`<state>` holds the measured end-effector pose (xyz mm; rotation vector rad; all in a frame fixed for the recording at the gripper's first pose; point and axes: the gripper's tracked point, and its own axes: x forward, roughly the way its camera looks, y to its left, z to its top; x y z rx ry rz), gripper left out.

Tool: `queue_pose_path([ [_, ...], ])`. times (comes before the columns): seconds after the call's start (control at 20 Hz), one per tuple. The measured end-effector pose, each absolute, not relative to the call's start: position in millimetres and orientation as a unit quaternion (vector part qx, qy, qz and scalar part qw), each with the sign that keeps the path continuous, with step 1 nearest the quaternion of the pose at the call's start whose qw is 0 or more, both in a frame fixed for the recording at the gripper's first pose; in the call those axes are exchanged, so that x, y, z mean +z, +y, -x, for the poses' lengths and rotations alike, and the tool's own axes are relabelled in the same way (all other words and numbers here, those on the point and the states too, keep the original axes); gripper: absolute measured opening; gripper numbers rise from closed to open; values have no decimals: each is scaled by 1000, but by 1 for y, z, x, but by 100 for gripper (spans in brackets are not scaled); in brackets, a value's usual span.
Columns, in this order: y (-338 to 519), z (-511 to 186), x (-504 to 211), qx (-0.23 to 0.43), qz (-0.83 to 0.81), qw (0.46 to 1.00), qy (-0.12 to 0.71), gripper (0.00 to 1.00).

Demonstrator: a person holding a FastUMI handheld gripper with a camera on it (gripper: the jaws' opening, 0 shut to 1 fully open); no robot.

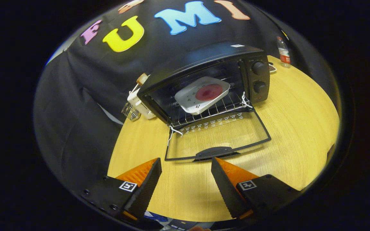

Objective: Open the toaster oven, put the food inside, and close the toaster oven door.

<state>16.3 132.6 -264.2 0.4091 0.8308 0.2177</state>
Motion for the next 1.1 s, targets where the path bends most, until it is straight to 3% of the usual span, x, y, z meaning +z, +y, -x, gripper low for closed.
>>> queue_pose_path([
  [0.65,83,-4,-319,82,-11,888,452,99],
  [1.1,90,-15,-358,68,18,866,495,99],
])
